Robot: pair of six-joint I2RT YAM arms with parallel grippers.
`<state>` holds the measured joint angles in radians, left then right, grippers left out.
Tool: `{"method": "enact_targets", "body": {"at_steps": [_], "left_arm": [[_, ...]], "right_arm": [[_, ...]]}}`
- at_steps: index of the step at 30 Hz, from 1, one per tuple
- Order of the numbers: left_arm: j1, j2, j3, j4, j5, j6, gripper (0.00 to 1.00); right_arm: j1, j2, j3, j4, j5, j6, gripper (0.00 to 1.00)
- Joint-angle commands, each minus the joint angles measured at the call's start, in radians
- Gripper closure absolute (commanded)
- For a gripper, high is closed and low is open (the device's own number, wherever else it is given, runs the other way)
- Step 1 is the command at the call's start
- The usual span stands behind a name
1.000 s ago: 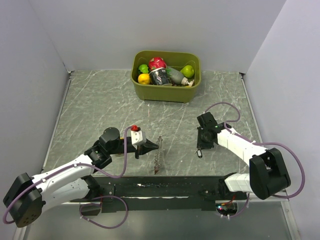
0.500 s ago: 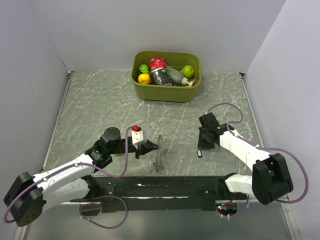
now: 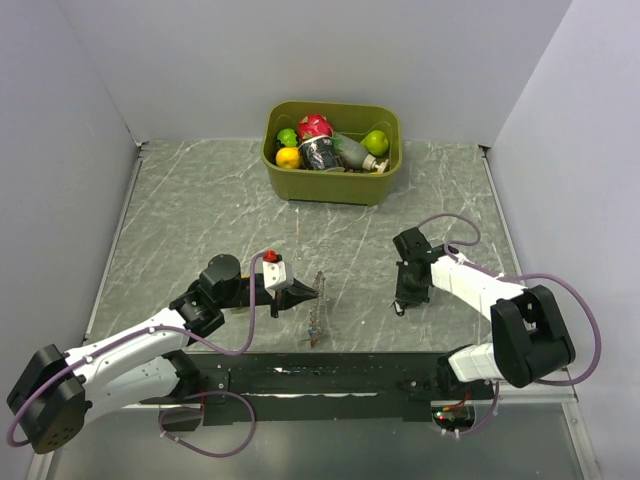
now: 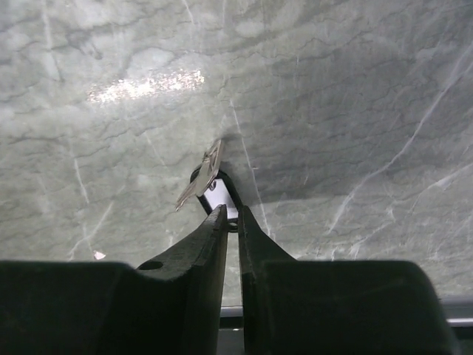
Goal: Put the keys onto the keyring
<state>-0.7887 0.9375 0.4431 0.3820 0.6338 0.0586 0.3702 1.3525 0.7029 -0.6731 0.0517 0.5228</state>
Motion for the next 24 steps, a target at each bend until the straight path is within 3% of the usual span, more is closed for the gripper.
{"method": "enact_targets", "body": {"at_steps": [1, 17, 24], "left_arm": [[0.005, -0.023, 0.042, 0.066, 0.024, -0.006, 0.99], [0.006, -0.012, 0.046, 0.057, 0.02, -0.002, 0.99], [0.005, -0.012, 0.048, 0.057, 0.021, 0.001, 0.99]], "right_arm": [[-0.01, 0.004, 0.03, 0.027, -0.006, -0.006, 0.8], [-0.011, 0.12, 0.099, 0.083, -0.026, -0.052, 0.7], [-0.011, 0.093, 0.09, 0.087, -0.018, -0.053, 0.69]]}}
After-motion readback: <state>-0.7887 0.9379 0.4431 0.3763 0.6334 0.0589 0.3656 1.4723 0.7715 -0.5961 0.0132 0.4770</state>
